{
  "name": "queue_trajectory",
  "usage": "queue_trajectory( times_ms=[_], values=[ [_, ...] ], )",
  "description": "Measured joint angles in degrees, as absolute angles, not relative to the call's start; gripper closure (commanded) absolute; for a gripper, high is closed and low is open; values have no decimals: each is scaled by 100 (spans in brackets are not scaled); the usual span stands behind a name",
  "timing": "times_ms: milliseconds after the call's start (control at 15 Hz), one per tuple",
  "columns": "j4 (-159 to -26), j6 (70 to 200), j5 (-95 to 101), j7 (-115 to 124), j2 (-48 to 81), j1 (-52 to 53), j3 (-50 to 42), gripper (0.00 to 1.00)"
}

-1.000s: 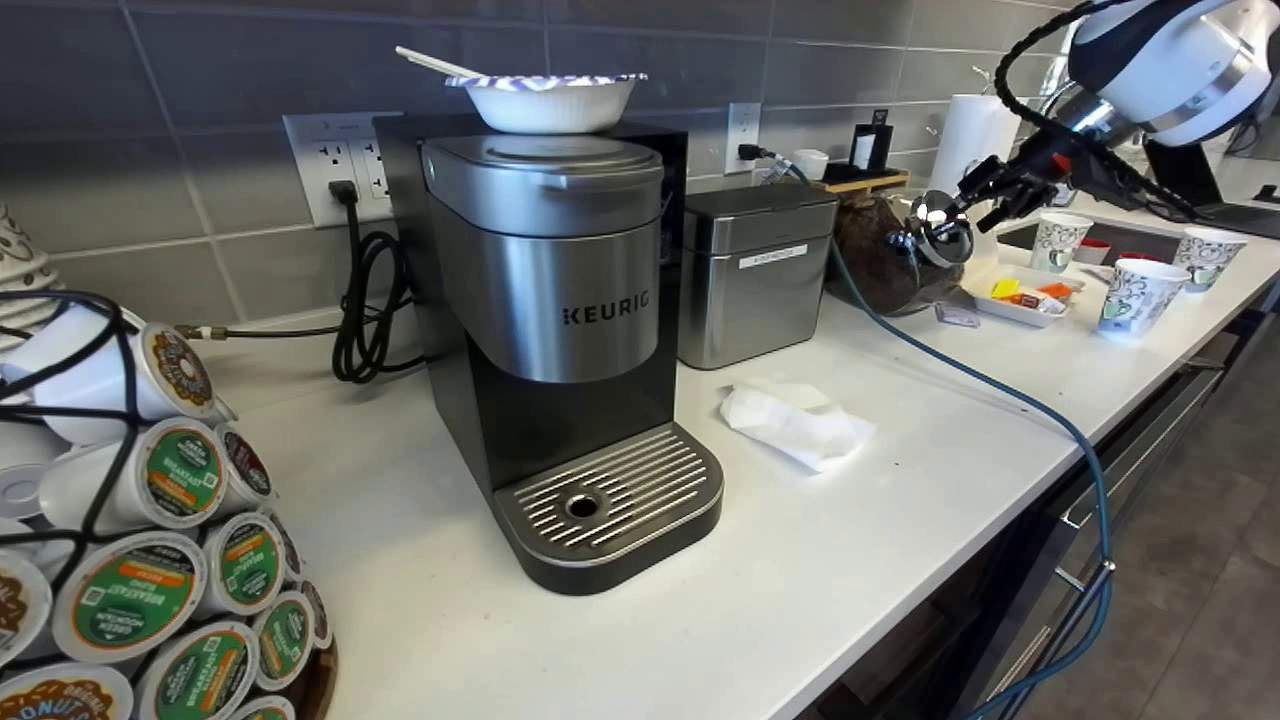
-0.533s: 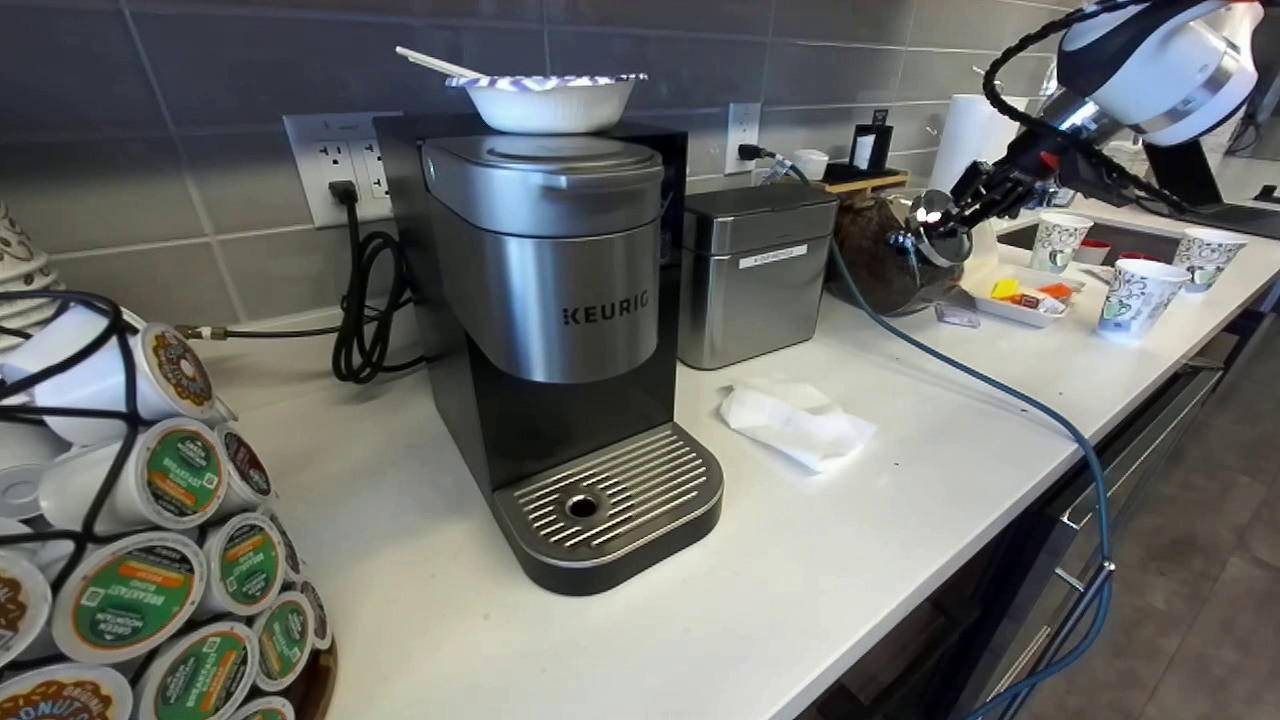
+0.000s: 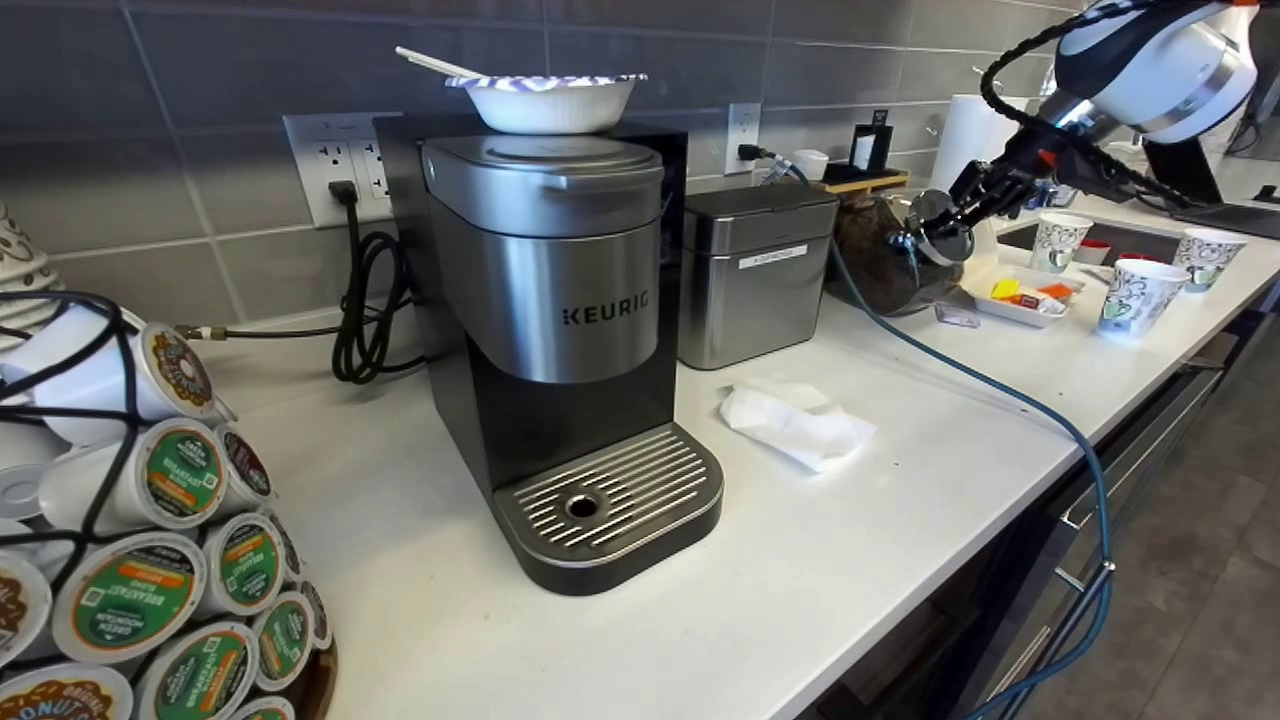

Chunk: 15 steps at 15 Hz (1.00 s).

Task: Remove the lid from the container

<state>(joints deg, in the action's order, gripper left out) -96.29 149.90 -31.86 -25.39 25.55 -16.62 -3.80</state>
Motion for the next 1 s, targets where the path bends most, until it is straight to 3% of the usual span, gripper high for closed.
queue_trajectory(
  times_ms=[1000],
  values=[
    [-10507,15694,-3201,-2552,1733,-1796,-202,79]
  ],
)
